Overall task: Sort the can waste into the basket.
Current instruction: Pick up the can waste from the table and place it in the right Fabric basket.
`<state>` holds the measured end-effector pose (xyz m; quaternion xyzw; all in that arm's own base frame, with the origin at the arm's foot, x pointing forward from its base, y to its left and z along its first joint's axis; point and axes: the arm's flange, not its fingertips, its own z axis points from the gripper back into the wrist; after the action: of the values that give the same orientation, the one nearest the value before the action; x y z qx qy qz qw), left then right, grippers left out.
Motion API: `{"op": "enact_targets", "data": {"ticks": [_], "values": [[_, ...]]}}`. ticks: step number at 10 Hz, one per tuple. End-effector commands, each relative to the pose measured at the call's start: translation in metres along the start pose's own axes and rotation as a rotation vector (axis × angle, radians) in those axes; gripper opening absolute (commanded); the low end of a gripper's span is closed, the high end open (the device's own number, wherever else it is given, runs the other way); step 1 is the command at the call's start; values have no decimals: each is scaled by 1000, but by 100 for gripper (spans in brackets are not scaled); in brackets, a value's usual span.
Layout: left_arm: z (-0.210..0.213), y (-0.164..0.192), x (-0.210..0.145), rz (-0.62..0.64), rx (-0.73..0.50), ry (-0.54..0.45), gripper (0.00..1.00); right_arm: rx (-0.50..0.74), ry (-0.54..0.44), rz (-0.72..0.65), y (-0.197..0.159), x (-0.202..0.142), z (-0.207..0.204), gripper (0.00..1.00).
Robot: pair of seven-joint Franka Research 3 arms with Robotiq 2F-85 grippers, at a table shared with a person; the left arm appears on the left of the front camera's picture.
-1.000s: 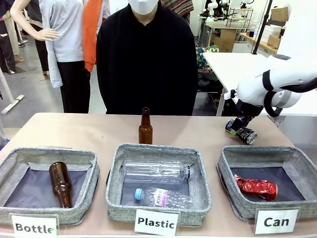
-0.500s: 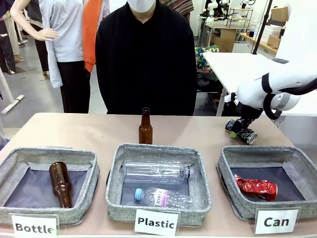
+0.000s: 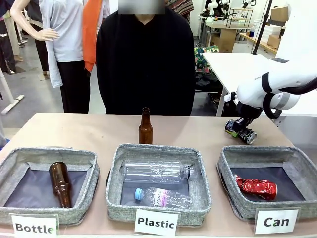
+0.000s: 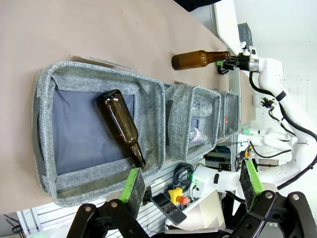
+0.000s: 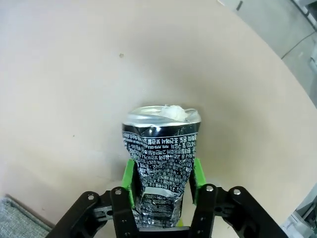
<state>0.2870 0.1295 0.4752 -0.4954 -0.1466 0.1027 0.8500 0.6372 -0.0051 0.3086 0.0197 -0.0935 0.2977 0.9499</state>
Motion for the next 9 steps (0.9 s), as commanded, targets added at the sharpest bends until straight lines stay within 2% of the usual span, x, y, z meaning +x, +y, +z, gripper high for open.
{"op": "enact_targets", "data": {"ticks": [1,2,3,6,7,9], "values": [[1,-1,-2,10,-7,1,100,-28,13,-23,-3,7,0,0],[1,-1,-2,10,-7,1,100,-28,17,-25,-3,7,0,4],[1,-1,-2,10,-7,1,100,-23,17,-27,-4,7,0,0],[1,-1,-2,10,-7,1,100,-17,6,-27,-3,4,8,0],[1,-1,-2,10,-7,1,100,-18,-37,-17,1,-4,35,0],[1,-1,-2,10,-7,1,100,-105,-60,4,22,-30,105,0]]}}
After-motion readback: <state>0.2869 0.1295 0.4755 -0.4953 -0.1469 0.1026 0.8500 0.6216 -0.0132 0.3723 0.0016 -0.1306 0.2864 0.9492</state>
